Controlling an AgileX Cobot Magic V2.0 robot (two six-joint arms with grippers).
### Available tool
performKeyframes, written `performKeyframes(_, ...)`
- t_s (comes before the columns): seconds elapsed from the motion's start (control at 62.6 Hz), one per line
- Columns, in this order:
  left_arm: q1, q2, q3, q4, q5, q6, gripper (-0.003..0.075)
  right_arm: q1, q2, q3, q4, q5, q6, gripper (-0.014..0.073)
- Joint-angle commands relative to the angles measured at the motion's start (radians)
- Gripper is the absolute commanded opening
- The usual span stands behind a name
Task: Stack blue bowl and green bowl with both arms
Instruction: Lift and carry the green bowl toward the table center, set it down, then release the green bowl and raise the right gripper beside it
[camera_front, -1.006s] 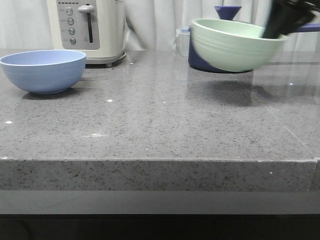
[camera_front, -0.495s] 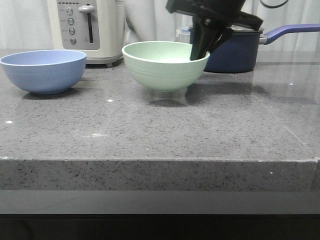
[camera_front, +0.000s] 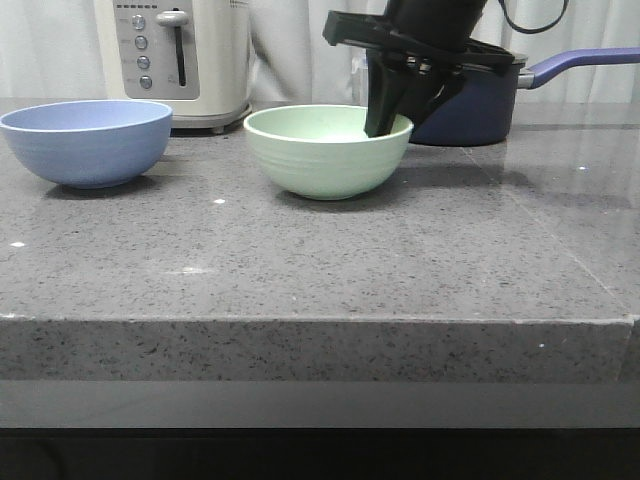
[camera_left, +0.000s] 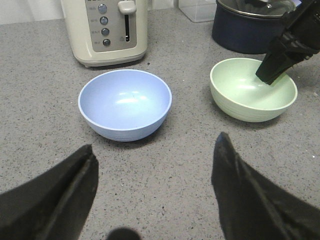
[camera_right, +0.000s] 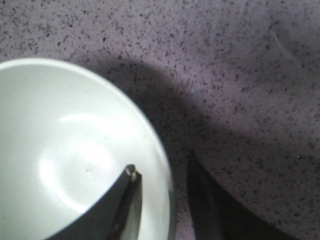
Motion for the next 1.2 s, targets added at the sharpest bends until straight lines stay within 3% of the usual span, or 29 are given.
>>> performKeyframes(0.0, -0.007, 0.007, -0.037, -0.006, -0.069, -0.002, 0.0473, -0.001, -0.067, -0.039, 0.002, -0.032, 0.0, 0.0305)
performKeyframes(0.399, -0.007, 0.007, -0.037, -0.006, -0.069, -0.002, 0.0473, -0.045, -0.27, -0.01, -0.054, -0.013, -0.024, 0.0305)
performKeyframes(0.639, -0.007, 0.007, -0.037, -0.006, -0.069, -0.002, 0.0473, -0.115, -0.42, 0.203, -0.052, -0.129, -0.024, 0.0297)
performKeyframes(0.767, -0.007, 0.007, -0.037, -0.006, -0.069, -0.002, 0.0473, -0.144, -0.461, 0.35, -0.038, -0.205, -0.042, 0.023)
performKeyframes(0.974, -0.007, 0.007, -0.037, -0.006, -0.069, -0.002, 0.0473, -0.164, -0.464, 0.537, 0.165, -0.325, -0.285, -0.0062)
performKeyframes(1.182, -0.007, 0.007, -0.037, -0.006, -0.069, -0.002, 0.0473, -0.158, -0.443, 0.634, 0.44, -0.389, -0.647, -0.006)
